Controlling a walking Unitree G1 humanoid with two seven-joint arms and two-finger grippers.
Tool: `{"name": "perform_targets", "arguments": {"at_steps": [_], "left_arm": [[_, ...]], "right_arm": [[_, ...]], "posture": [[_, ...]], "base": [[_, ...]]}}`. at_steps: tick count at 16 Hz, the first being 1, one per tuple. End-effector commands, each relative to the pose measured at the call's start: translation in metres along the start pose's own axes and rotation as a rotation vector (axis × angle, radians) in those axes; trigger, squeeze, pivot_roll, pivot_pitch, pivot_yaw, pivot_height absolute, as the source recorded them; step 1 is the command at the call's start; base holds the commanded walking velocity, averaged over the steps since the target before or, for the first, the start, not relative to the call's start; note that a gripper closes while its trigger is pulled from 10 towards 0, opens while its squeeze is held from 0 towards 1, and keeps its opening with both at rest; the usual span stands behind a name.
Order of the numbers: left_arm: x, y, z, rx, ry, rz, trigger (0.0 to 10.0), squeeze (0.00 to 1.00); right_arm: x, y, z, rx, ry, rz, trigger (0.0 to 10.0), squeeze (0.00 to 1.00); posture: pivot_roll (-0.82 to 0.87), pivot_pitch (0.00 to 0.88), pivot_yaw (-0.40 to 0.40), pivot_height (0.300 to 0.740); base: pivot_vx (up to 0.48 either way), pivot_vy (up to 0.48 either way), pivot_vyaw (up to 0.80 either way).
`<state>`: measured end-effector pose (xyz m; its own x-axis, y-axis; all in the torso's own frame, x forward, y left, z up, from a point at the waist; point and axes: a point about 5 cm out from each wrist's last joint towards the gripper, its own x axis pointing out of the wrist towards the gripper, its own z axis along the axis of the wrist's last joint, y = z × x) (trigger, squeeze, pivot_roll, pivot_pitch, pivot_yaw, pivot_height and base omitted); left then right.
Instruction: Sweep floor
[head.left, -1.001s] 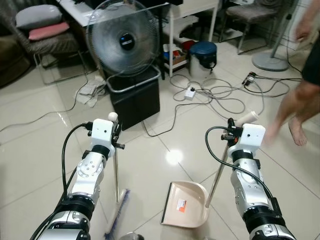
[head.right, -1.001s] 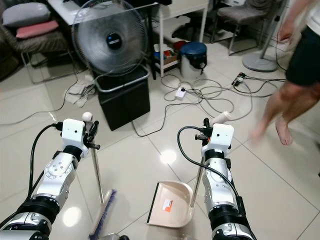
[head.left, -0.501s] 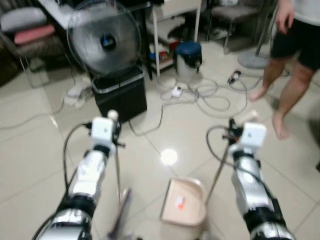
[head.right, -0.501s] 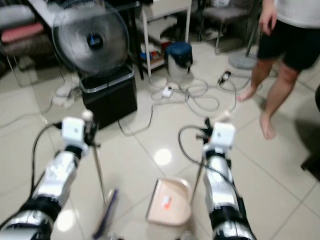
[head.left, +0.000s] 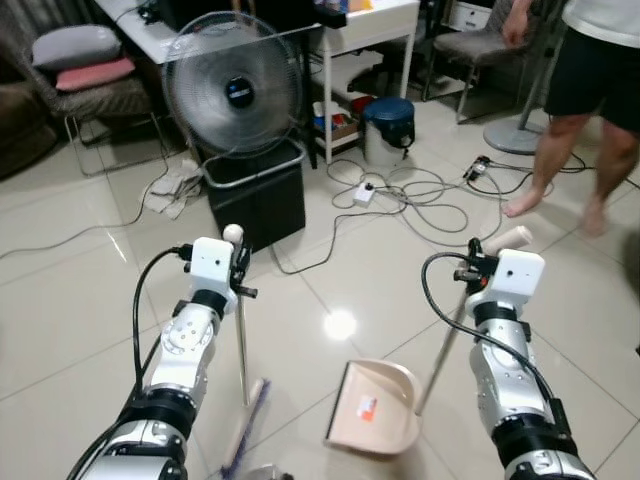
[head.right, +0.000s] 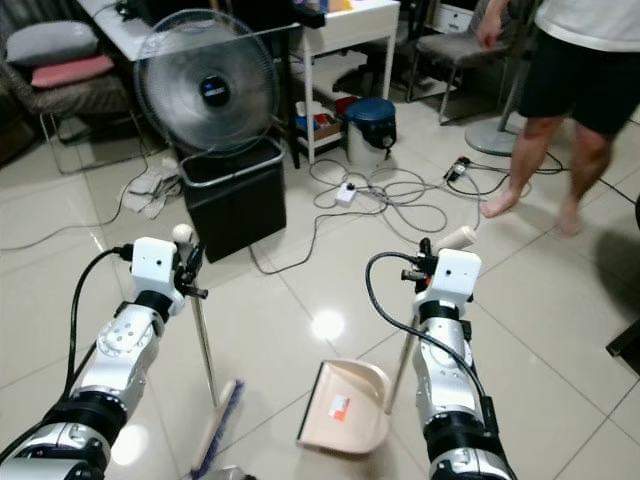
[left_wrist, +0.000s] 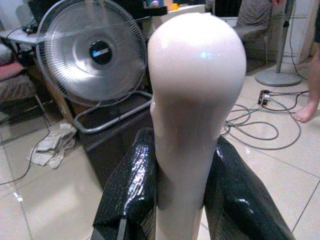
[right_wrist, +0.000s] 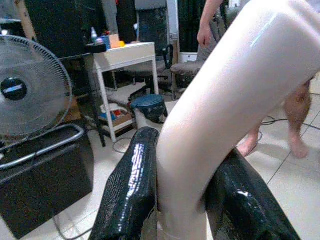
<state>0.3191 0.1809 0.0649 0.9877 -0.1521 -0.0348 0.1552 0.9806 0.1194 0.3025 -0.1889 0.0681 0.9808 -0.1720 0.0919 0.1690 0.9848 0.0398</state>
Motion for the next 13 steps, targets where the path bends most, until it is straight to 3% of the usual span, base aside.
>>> {"name": "perform_targets", "arguments": {"at_steps": [1,5,8,10,13], "left_arm": [[0.0036,0.0041,0.0072,0.013,-0.024,0.004,10.0,0.0],[0.0043,0.0042,0.0079,0.015,-0.025,0.002,10.0,0.0],[0.0043,0.0041,0.0107,0.058,-0.044,0.003,10.0,0.0],[0.0046,0.0037,0.011,0.072,-0.044,0.006,10.0,0.0],[0.0052,0.0036,0.0119,0.031,-0.051,0.013,10.0,0.0]], "right_arm": [[0.0041,0.004,0.0058,0.003,-0.024,0.012,10.0,0.0],[0.0038,0.0039,0.0051,0.001,-0.022,0.01,10.0,0.0],[0.0034,0.0036,0.0047,0.001,-0.021,0.009,10.0,0.0],[0.0032,0.0034,0.0045,0.0,-0.021,0.008,10.0,0.0],[0.0027,0.0024,0.0045,0.003,-0.023,0.006,10.0,0.0]], "posture": [[-0.1,0.0,0.073,0.74],[-0.1,0.0,0.074,0.74],[-0.1,0.0,0.074,0.74],[-0.1,0.0,0.074,0.74],[-0.1,0.0,0.074,0.74]], "base": [[0.0,0.431,0.0],[0.0,0.414,0.0],[0.0,0.0,0.0],[0.0,-0.469,0.0],[0.0,-0.16,0.0]]}}
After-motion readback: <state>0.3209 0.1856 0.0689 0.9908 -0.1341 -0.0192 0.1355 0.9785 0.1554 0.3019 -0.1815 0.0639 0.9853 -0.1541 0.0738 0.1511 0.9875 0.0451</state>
